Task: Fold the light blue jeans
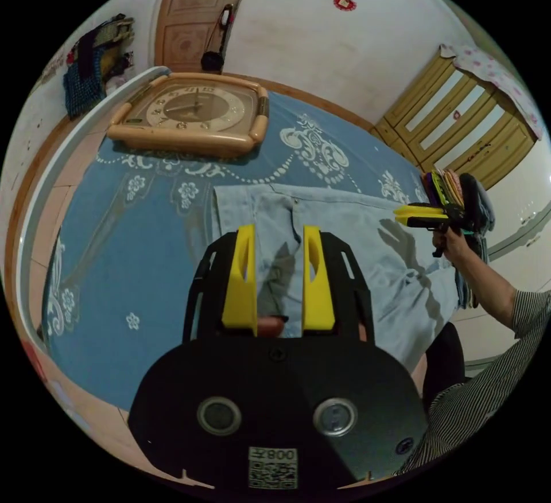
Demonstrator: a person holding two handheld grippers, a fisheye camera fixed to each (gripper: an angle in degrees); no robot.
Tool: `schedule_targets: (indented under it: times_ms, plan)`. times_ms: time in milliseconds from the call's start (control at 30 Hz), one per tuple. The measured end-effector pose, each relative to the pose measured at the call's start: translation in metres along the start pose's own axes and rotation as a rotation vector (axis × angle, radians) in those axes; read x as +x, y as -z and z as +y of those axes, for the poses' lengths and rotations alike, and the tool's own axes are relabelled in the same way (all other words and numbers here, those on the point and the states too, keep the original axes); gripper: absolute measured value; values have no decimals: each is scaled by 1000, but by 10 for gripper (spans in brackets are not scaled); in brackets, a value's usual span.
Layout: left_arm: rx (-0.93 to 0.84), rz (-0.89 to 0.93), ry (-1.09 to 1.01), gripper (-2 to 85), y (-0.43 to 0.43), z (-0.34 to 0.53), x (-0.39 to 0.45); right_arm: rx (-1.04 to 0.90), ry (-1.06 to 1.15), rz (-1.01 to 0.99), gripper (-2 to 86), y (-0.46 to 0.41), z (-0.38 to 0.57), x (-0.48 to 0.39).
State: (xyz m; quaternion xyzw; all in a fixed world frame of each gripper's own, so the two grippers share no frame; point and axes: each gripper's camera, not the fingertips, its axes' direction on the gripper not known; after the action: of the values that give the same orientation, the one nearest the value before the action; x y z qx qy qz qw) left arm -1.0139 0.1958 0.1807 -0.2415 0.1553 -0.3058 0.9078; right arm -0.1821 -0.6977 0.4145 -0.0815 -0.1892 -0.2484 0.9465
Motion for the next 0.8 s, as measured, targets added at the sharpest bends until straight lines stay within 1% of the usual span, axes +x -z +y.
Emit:
schedule_targets:
  times_ms: [167,367,467,533,633,800]
  plan:
    - [-52,-26,51,130,-11,-44,-19,-60,66,28,94,-12,-40,-10]
    - [-109,-41,81,122,-29,-67,-30,-155,76,74,99,-33,-67,-19]
    - [-109,-57,80,112,-34,-71,-29,-222,95,94,95,-47,-69,-28]
    - [-112,-96,77,99,-34,-71,-27,-198,135,130,91,-48,-67,-42]
    - [-123,-161,26,76,-32,-72,-17,-185,129,136,82,-47,-65,-56]
    - [-137,-153,30,42,-20,-72,-11,-211,121,165,41,-46,-65,-83]
